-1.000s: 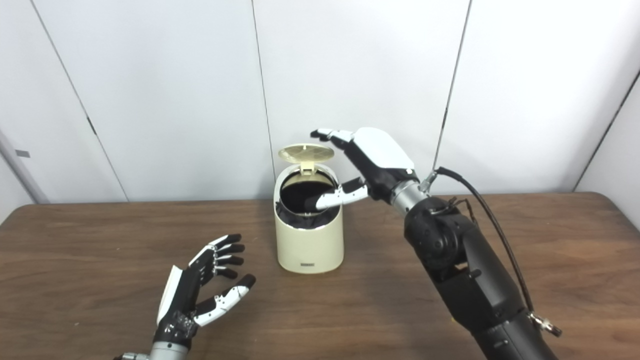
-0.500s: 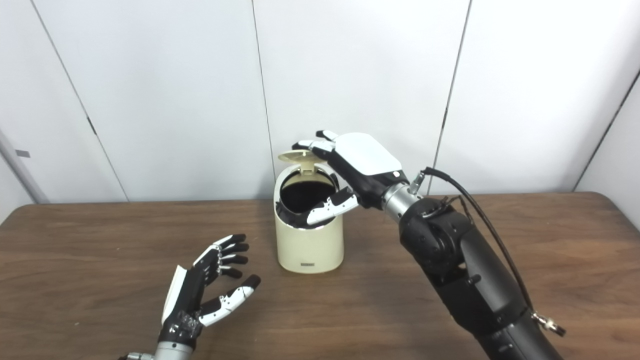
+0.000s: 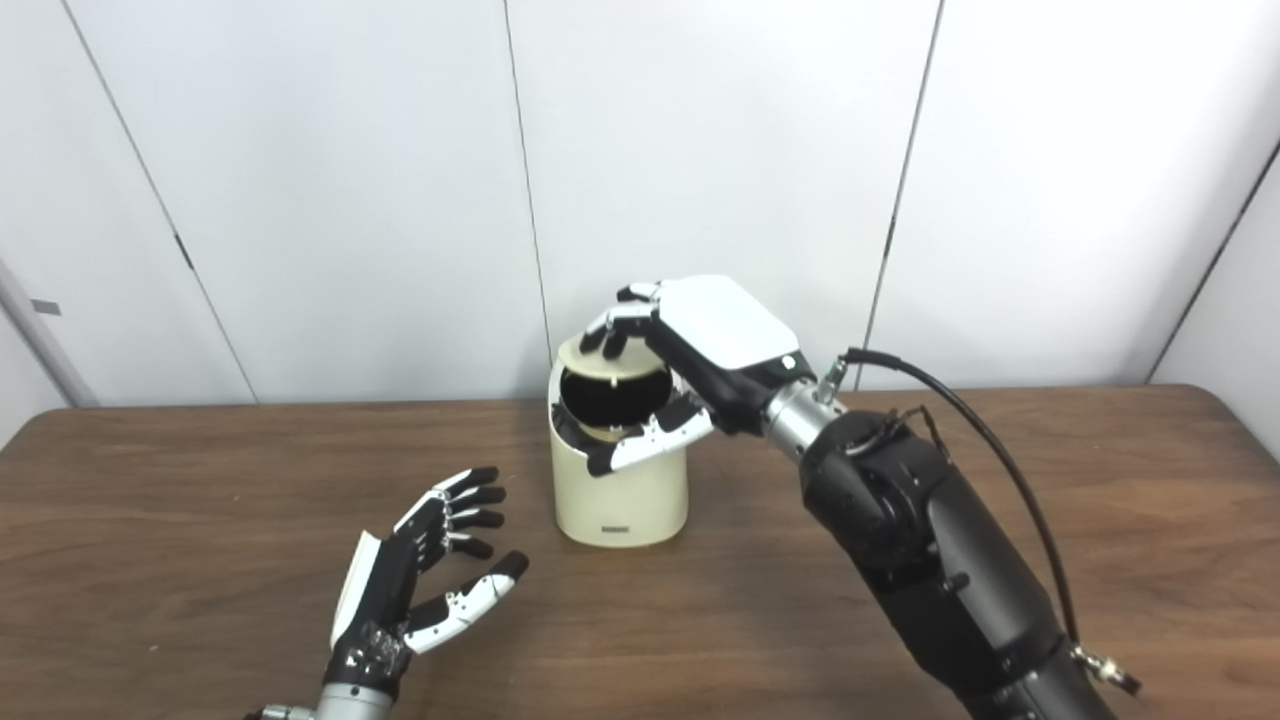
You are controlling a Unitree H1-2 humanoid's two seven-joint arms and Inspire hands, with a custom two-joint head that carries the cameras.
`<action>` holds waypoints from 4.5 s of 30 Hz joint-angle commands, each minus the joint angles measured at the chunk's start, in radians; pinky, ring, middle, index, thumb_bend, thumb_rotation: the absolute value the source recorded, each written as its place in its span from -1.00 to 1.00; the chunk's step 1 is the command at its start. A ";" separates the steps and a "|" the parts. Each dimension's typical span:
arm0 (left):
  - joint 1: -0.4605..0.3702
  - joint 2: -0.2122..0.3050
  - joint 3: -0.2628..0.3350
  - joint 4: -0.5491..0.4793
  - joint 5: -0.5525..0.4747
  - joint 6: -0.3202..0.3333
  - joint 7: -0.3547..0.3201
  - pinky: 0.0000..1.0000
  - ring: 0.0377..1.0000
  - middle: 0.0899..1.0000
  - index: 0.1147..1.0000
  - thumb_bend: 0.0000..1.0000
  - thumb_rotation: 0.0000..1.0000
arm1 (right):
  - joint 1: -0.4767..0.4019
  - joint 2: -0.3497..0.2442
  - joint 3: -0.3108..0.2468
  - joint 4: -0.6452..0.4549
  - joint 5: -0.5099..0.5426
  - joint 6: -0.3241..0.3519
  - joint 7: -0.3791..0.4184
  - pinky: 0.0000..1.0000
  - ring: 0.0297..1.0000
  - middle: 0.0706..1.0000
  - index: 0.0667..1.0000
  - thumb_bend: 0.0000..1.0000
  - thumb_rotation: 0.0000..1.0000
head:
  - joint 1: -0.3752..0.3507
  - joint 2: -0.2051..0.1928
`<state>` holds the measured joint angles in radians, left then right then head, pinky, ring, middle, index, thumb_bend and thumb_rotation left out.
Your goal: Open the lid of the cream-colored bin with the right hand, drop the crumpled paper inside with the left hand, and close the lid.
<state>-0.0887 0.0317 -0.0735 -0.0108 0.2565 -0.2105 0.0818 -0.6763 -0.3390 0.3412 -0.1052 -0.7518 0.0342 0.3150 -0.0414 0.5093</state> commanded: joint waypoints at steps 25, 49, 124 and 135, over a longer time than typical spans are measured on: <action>-0.026 -0.003 0.008 -0.048 0.008 -0.004 0.000 0.16 0.37 0.48 0.56 0.31 -0.48 | -0.017 -0.016 -0.028 0.077 -0.025 -0.088 -0.063 0.81 0.67 0.23 0.29 0.49 0.08 | 0.013 0.023; -0.013 -0.029 0.000 -0.073 -0.002 0.022 -0.002 0.14 0.37 0.47 0.57 0.34 -0.50 | 0.039 -0.048 0.028 0.034 -0.060 -0.183 -0.048 0.87 0.65 0.15 0.19 0.54 0.09 | 0.024 0.064; -0.020 -0.014 -0.001 -0.108 -0.016 0.064 -0.025 0.13 0.36 0.46 0.56 0.38 -0.51 | 0.182 -0.067 -0.244 -0.126 0.230 0.002 0.030 0.38 0.66 0.65 0.64 0.44 -0.08 | 0.013 0.100; -0.039 0.015 0.008 -0.112 -0.011 0.069 -0.040 0.17 0.36 0.48 0.56 0.38 -0.49 | 0.398 0.046 -0.320 -0.160 0.318 0.068 -0.088 0.34 0.62 0.80 0.79 0.61 -0.24 | -0.006 0.101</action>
<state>-0.0897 0.0422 -0.0688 -0.0853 0.2416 -0.1327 0.0397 -0.2460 -0.2891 0.0404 -0.2236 -0.4507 0.1091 0.2645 -0.0445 0.6090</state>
